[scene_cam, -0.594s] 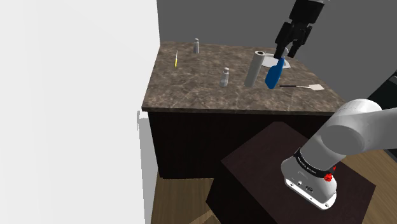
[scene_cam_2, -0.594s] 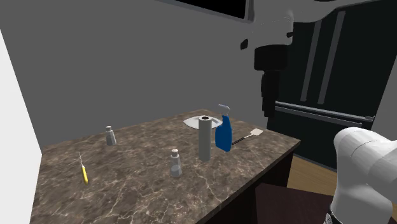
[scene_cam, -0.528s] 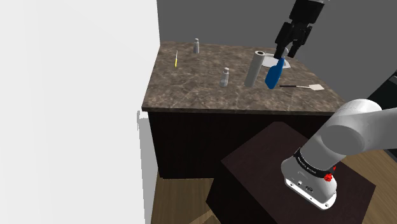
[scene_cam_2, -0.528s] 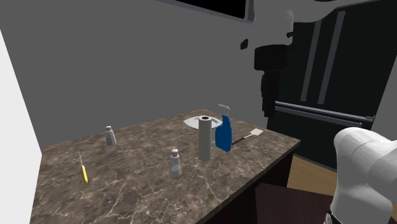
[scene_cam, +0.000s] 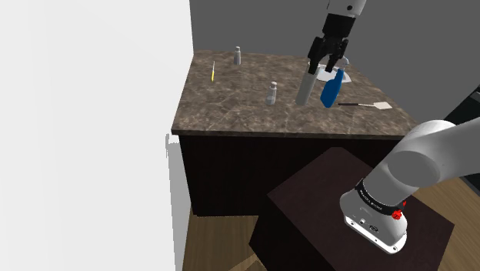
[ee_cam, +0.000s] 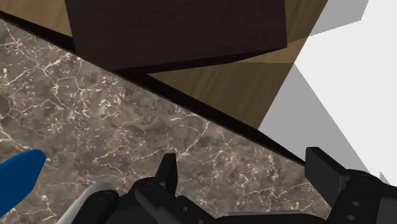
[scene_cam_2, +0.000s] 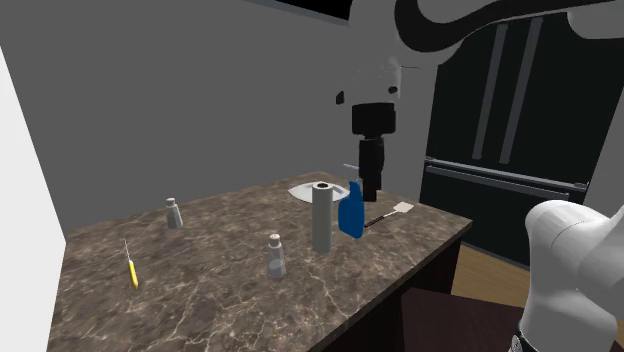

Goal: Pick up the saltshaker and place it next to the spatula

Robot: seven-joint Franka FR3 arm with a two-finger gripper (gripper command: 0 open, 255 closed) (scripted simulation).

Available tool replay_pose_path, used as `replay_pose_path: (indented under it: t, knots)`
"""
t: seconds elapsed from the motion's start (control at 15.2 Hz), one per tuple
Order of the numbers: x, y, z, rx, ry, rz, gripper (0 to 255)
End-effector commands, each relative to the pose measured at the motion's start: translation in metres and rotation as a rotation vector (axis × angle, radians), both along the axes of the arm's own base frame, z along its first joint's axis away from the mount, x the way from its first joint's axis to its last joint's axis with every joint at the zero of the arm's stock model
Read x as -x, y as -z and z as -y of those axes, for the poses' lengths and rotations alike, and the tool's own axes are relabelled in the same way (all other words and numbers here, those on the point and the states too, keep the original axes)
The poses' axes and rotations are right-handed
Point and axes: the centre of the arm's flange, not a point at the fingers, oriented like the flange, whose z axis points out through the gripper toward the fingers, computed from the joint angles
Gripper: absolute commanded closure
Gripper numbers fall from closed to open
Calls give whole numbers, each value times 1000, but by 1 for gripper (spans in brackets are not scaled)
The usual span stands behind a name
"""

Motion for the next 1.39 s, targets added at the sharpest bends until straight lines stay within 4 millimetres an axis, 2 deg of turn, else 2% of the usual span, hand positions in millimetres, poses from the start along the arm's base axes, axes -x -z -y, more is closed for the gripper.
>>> replay_pose_path:
  t: [0.0, 1.32]
  knots:
    - [-24, 14, 7, 4, 5, -4, 0]
    - [-242, 151, 78, 37, 54, -49, 0]
